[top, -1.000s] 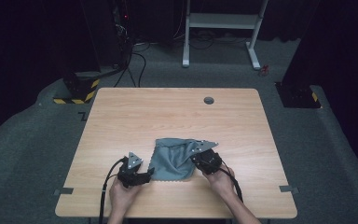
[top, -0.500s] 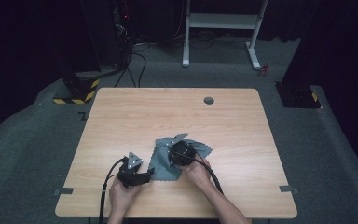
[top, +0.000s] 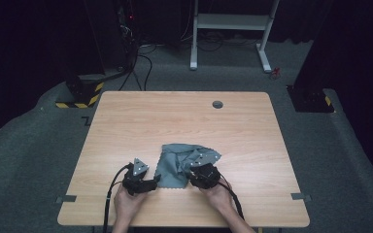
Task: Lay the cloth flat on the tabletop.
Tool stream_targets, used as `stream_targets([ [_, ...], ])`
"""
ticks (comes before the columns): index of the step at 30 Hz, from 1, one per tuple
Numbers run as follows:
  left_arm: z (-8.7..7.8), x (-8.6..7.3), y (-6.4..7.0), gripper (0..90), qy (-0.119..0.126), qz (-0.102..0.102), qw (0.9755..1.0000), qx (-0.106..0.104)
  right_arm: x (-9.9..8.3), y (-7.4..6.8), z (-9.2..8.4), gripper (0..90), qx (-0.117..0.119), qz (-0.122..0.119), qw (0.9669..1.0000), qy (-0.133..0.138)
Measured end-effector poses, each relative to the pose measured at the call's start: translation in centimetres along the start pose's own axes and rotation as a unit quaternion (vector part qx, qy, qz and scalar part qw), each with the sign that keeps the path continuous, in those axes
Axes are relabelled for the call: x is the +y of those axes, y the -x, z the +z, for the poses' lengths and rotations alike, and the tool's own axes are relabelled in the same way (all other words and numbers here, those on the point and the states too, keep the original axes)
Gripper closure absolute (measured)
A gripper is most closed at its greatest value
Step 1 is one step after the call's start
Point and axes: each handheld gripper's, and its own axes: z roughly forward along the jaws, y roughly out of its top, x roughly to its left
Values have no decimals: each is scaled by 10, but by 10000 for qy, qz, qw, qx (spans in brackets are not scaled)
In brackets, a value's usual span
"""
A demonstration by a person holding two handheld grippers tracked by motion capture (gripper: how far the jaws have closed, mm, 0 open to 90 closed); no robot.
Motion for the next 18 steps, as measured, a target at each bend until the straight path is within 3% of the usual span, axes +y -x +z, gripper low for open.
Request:
stream_targets([
  [5,0,0,0,323,2,1,10000,1,-1,1,9,886,-73,-147,9998,-141],
  [12,0,0,0,322,-2,4,10000,-22,-5,1,-11,893,-356,-390,9986,-100],
  [18,0,0,1,332,7,35,10000,-35,-28,18,-39,897,-455,-183,9988,-49],
])
